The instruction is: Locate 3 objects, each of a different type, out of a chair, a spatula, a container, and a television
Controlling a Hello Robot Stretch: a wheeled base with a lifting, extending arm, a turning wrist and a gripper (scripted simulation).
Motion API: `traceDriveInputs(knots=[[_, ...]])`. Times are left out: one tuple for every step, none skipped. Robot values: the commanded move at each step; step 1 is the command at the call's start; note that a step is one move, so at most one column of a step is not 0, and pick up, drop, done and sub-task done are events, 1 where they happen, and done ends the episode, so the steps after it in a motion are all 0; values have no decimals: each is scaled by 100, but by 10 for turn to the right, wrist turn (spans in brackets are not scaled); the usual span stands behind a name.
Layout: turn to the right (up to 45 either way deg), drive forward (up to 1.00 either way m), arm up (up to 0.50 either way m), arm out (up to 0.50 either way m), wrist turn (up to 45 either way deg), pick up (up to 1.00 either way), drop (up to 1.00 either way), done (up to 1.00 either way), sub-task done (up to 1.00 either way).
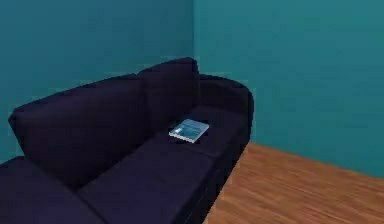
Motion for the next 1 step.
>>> traceDriveInputs(knots=[[450,0,0,0,0,0,0,0,0]])
